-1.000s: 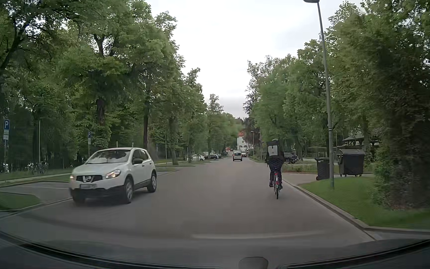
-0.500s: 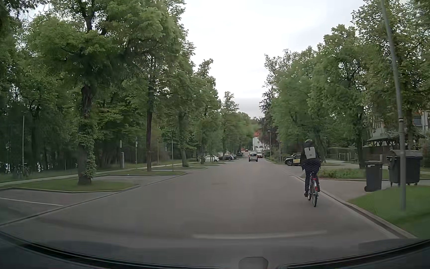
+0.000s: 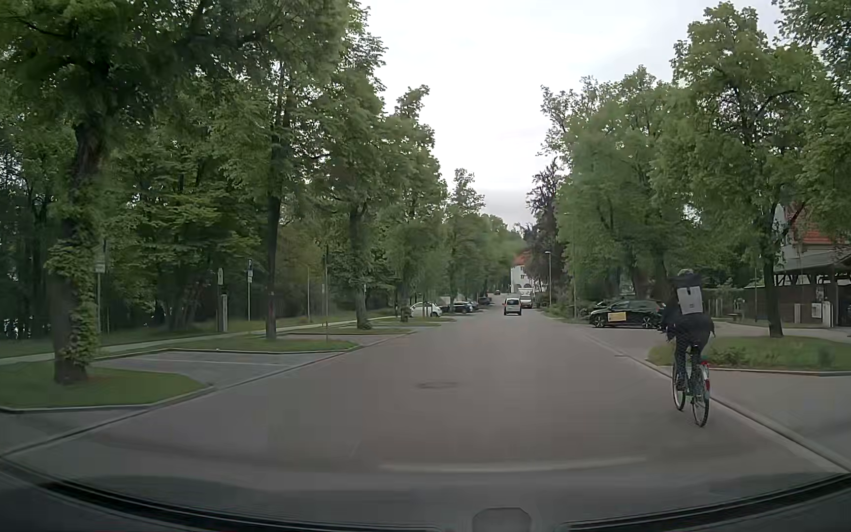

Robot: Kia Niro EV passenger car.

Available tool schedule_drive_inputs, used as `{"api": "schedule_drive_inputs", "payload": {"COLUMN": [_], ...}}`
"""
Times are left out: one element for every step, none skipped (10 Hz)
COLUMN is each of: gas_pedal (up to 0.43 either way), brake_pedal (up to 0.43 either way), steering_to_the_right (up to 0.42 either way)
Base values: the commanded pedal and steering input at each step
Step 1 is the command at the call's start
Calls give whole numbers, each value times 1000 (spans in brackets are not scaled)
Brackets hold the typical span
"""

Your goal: Follow the waypoints while adhering to traffic rules and regulations

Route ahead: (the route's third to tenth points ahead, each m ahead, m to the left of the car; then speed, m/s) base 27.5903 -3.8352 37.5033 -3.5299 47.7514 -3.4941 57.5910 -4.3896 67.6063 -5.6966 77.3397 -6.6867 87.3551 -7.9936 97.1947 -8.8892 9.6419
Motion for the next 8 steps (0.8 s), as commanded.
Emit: {"api": "schedule_drive_inputs", "payload": {"gas_pedal": [311, 311, 311, 311, 311, 311, 311, 311], "brake_pedal": [0, 0, 0, 0, 0, 0, 0, 0], "steering_to_the_right": [1, 3, 5, 6, 7, 8, 12, 19]}}
